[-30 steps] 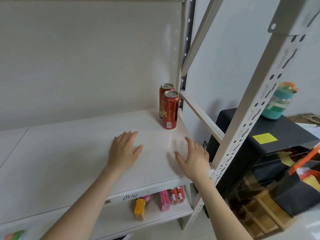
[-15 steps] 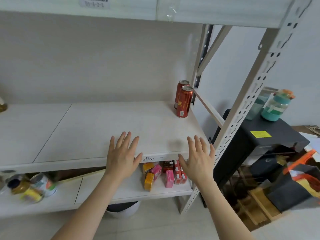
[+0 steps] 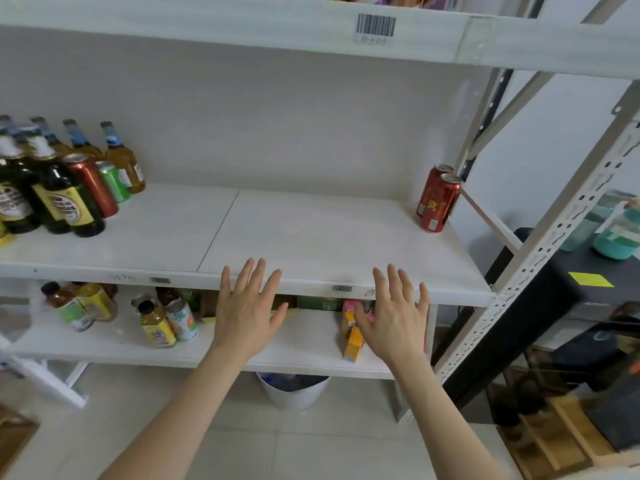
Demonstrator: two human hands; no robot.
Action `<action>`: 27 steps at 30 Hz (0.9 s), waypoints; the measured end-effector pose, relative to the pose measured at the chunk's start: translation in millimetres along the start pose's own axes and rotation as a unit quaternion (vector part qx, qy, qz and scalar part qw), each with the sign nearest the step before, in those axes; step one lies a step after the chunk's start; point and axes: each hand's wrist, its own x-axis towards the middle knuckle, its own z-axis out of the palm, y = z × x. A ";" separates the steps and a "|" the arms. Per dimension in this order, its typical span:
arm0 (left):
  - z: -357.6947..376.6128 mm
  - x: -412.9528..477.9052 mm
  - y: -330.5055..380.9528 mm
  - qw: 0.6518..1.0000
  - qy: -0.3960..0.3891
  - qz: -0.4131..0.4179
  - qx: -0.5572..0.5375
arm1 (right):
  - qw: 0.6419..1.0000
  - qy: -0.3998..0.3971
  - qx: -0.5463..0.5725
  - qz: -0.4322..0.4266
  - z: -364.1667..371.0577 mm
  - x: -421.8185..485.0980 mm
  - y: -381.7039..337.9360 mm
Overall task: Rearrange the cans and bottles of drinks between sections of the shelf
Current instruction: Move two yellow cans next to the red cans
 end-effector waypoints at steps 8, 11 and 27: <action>-2.4 -21.4 -111.7 1.000 -0.007 -0.015 0.027 | 0.999 0.026 0.046 -0.005 13.9 0.7 -119.8; 0.4 -26.7 -148.6 0.999 -0.014 -0.019 0.038 | 0.998 0.025 0.056 -0.011 19.9 2.5 -160.0; 28.1 -32.9 -358.8 0.991 -0.013 -0.118 0.059 | 0.992 0.010 0.103 -0.070 71.2 57.2 -366.4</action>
